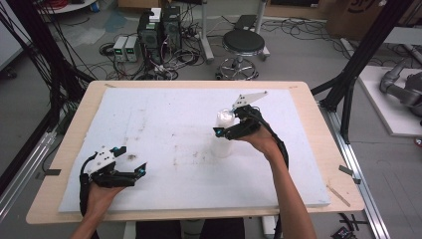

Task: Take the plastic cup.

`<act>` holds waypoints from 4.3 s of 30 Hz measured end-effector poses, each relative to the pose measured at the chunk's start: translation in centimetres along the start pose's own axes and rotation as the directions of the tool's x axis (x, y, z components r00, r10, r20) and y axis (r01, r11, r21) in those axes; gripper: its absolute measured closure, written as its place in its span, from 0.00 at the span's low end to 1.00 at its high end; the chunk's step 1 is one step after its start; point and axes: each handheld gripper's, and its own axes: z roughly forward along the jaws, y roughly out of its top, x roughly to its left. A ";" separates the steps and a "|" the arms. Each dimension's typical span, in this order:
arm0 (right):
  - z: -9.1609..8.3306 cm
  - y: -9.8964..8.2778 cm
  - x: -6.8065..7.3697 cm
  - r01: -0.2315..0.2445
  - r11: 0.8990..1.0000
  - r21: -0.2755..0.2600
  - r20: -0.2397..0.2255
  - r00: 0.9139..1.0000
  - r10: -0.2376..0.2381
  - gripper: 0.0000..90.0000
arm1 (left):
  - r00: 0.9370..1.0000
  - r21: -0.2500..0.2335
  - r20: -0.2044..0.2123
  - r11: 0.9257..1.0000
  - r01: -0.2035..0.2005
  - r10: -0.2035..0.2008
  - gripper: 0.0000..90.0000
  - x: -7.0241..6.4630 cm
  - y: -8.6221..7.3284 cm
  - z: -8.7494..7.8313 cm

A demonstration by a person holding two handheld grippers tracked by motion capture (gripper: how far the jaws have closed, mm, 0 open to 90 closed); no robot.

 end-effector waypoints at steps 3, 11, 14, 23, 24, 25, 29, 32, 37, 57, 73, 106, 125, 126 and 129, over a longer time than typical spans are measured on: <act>0.1 0.0 0.0 0.002 1.000 0.003 -0.005 1.000 -0.002 0.26 | 1.000 0.000 -0.003 1.000 0.001 -0.001 0.03 0.0 0.0 0.0; 0.3 0.0 0.1 0.004 1.000 0.012 -0.012 1.000 -0.004 0.30 | 1.000 -0.001 -0.003 1.000 0.004 -0.004 0.03 0.0 0.0 0.0; 0.3 0.0 0.1 0.009 1.000 0.008 -0.015 1.000 -0.009 0.33 | 1.000 -0.001 -0.002 1.000 0.003 -0.003 0.03 0.0 0.0 0.0; 0.1 0.0 0.1 0.016 1.000 0.004 -0.017 1.000 -0.016 0.38 | 1.000 -0.002 -0.003 1.000 0.006 -0.006 0.03 0.0 0.0 0.0; 0.1 0.0 0.1 0.016 1.000 0.004 -0.017 1.000 -0.016 0.38 | 1.000 -0.001 -0.003 1.000 0.004 -0.004 0.03 0.0 0.0 0.0; 0.1 0.0 0.1 0.014 1.000 0.006 -0.019 1.000 -0.014 0.38 | 1.000 -0.001 -0.003 1.000 0.004 -0.004 0.03 0.0 0.0 0.0; 0.0 -0.1 0.1 0.015 1.000 0.006 -0.019 1.000 -0.015 0.38 | 1.000 -0.002 -0.002 1.000 0.006 -0.006 0.03 0.0 0.0 0.0; 0.0 0.0 0.1 0.011 1.000 0.006 -0.019 1.000 -0.011 0.38 | 1.000 -0.001 -0.001 1.000 0.008 -0.008 0.03 0.0 0.0 0.1; -0.1 0.0 0.2 0.011 1.000 0.004 -0.015 1.000 -0.011 0.38 | 1.000 0.000 -0.002 1.000 0.007 -0.007 0.03 0.0 0.0 0.1; -3.4 3.5 0.9 0.028 0.999 -0.036 0.012 1.000 -0.027 0.39 | 1.000 0.002 0.000 1.000 0.008 -0.008 0.03 0.0 0.0 0.0; -6.8 8.0 1.6 0.066 0.995 -0.073 0.048 0.997 -0.063 0.40 | 1.000 -0.001 -0.003 1.000 0.003 -0.003 0.03 0.0 0.0 0.0; -8.4 5.2 7.3 0.111 0.979 -0.169 -0.077 0.989 -0.125 0.40 | 1.000 -0.001 -0.008 1.000 0.007 -0.007 0.03 0.0 0.0 0.0; -4.2 1.7 11.5 0.183 0.975 -0.128 -0.204 0.957 -0.206 0.40 | 1.000 0.009 -0.011 1.000 0.017 -0.017 0.03 0.1 0.0 0.1; -3.9 1.5 11.7 0.183 0.975 -0.125 -0.212 0.955 -0.207 0.40 | 1.000 0.009 -0.011 1.000 0.017 -0.017 0.03 0.1 0.0 0.1; -3.4 1.2 12.0 0.184 0.976 -0.119 -0.225 0.952 -0.207 0.40 | 1.000 0.010 -0.010 1.000 0.018 -0.017 0.03 0.0 0.0 0.1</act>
